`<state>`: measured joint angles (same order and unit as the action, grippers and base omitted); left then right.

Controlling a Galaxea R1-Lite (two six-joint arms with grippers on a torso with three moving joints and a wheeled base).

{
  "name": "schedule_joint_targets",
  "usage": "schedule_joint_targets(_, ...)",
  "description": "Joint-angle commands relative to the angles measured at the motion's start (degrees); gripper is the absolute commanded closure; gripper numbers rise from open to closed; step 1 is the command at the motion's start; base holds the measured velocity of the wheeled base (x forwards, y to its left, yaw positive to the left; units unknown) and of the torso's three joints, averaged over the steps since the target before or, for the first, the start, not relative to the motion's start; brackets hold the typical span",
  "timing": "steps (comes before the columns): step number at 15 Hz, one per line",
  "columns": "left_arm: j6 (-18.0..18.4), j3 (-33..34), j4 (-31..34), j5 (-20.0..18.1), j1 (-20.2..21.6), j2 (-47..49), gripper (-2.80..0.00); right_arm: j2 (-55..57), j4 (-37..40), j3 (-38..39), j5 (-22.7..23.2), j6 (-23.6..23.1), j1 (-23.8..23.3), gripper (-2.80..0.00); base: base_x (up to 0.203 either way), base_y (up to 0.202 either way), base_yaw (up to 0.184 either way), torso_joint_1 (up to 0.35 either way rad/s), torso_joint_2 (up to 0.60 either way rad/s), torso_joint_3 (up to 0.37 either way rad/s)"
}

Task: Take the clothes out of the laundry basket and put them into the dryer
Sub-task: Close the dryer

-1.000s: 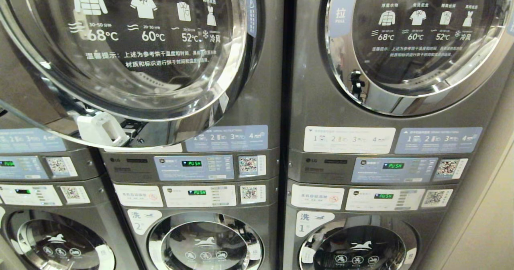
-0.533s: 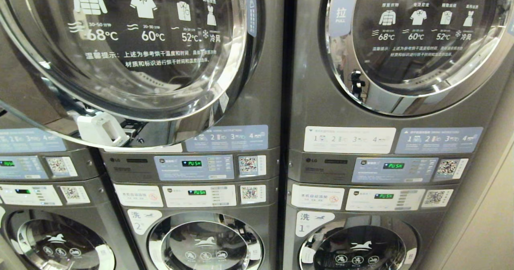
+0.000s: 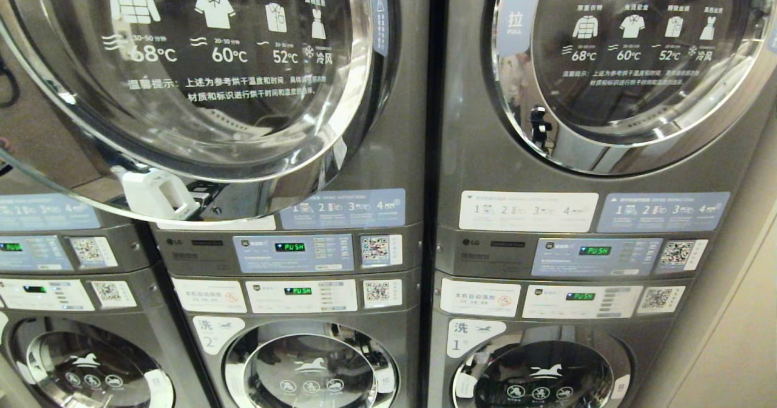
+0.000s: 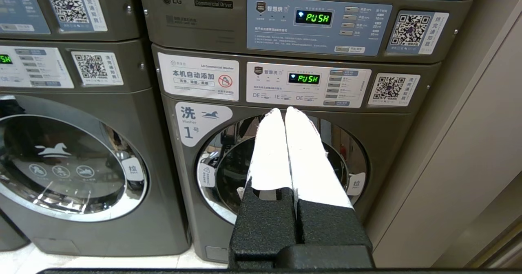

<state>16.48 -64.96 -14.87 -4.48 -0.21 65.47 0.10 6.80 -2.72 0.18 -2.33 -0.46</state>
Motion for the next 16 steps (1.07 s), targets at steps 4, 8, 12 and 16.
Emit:
schedule_joint_targets(4,-0.24,0.27,-0.40,4.96,0.14,3.43,0.00,-0.01,0.05,0.08,-0.16,0.42,0.02,0.00,0.000,0.000,0.000,0.000,0.00,0.000)
schedule_joint_targets(8,-0.22,0.27,-0.59,9.18,0.21,3.80,0.00,-0.01,-0.03,0.08,-0.18,0.40,0.02,0.00,0.000,0.000,0.000,0.000,0.00,0.000)
schedule_joint_targets(12,-0.25,2.33,-0.79,10.10,0.21,3.29,0.00,-0.01,-0.03,0.08,-0.18,0.31,0.02,0.00,0.000,0.000,0.000,0.000,0.00,0.000)
schedule_joint_targets(16,-2.86,2.42,-1.04,9.93,0.21,5.48,0.00,-0.03,0.03,0.08,-0.18,0.62,0.02,0.00,0.000,0.000,0.000,0.000,0.00,0.000)
